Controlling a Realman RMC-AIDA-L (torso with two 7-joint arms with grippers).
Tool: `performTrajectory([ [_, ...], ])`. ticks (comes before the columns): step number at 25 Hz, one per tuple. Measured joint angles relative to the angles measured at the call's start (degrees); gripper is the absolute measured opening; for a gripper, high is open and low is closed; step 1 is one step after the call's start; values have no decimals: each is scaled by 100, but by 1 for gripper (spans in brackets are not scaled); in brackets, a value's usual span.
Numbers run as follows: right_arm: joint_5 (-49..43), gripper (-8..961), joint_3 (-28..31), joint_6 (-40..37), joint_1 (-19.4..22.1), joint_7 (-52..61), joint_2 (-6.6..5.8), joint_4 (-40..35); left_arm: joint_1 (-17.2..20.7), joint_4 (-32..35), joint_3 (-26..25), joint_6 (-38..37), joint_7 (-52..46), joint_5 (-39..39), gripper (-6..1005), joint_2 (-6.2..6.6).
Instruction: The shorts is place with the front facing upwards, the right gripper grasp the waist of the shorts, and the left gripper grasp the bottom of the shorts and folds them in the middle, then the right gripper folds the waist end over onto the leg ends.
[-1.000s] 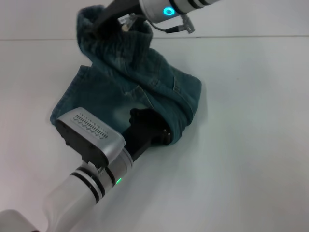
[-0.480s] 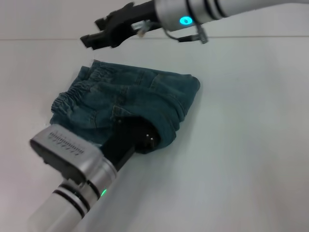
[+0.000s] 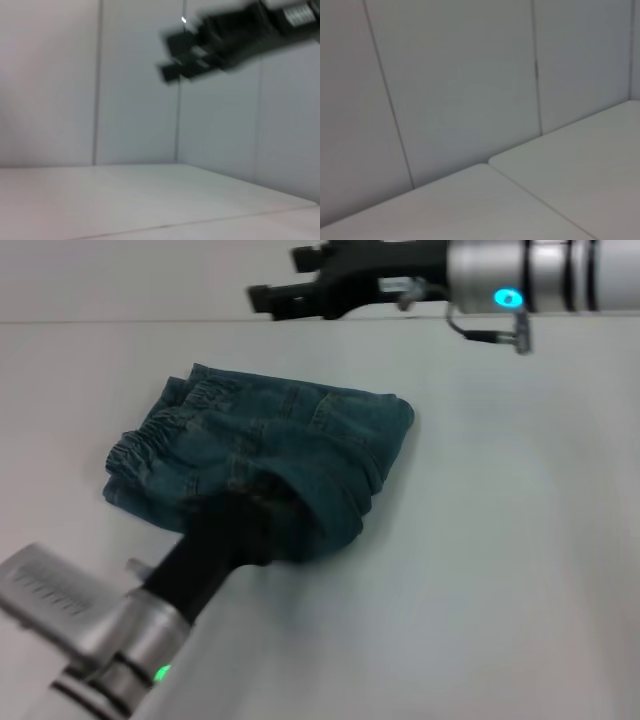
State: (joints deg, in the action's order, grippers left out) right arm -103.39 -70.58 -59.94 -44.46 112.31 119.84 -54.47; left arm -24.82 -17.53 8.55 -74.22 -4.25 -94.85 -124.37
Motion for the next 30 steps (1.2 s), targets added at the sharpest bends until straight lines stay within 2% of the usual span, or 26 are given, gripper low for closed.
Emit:
performTrajectory([
  [2,196,882,26,-11,308,-59,-17,-119,114,116,-14,-156,-80,2,10,1],
  [3,278,884,53,-28,439,-108,-22,-152,415,458,-30,-600,-481,-1,11,-13],
  [9,711,891,345,-708,1195,-842,-25,-199,882,1408,82,-1644,-1863,-47,18,-15],
  [11,762,892,442,-1185,1445,-1237,-28,-197,887,1906,170,-1782,-2754,-255,21,3],
  [14,540,893,542,-2034,1832,-1848,-49,-216,664,2943,545,-1585,-4467,-954,24,41],
  [17,318,894,781,-2476,2133,-1971,-51,-281,549,3819,998,-1594,-5588,-1393,119,43],
  [20,272,895,948,-2560,2281,-1977,-49,-260,522,4329,1363,-1695,-6016,-1461,228,43],
  [24,214,897,961,-2542,2337,-1983,-24,-233,496,4799,1739,-1644,-6424,-1477,406,44],
  [30,166,897,932,-2432,2277,-1986,-4,-62,502,5238,2150,-1650,-6863,-1494,584,48],
])
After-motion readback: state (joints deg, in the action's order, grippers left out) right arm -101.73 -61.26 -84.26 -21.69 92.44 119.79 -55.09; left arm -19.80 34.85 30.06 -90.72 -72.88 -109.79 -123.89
